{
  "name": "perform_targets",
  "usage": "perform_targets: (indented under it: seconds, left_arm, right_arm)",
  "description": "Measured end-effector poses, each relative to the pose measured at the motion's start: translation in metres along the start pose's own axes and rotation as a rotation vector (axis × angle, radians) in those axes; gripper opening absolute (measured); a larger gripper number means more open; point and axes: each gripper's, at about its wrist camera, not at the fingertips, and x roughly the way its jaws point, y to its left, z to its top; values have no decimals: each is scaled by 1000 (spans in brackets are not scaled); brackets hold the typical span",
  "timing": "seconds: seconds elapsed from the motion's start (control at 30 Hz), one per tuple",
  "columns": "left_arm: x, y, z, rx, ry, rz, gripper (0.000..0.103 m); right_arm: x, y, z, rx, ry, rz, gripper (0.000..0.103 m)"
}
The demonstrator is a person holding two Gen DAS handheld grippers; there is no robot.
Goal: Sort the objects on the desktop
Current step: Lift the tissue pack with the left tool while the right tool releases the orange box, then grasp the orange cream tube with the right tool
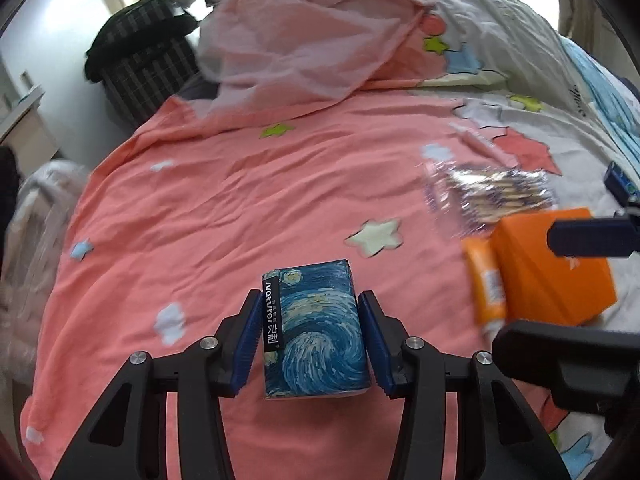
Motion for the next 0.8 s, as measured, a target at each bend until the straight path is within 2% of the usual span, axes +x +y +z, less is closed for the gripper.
perform_targets:
  seconds: [0.3,0.47,0.53,0.57,0.6,0.8]
  left_arm:
    - [-5,19,-13,-19,0,-24,49]
    - [-7,18,-16,-9,-4,-38,49]
    - [-8,16,-18,-2,-2,-39,49]
    - [-8,16,-19,2,1,-36,49]
    - [-8,15,-20,7,4,-32,49]
    - [-7,19,-22,-4,3,-42,49]
  right_arm:
    - [18,13,-7,47,45,-147,69]
    - [19,11,-3,33,66,-287,68]
    - [18,14,-1,29,43,-237,68]
    - [20,21,-1,8,41,-179,68]
    - [24,25,-2,-1,51,-172,68]
    - [38,19,-3,26,90,-269,67]
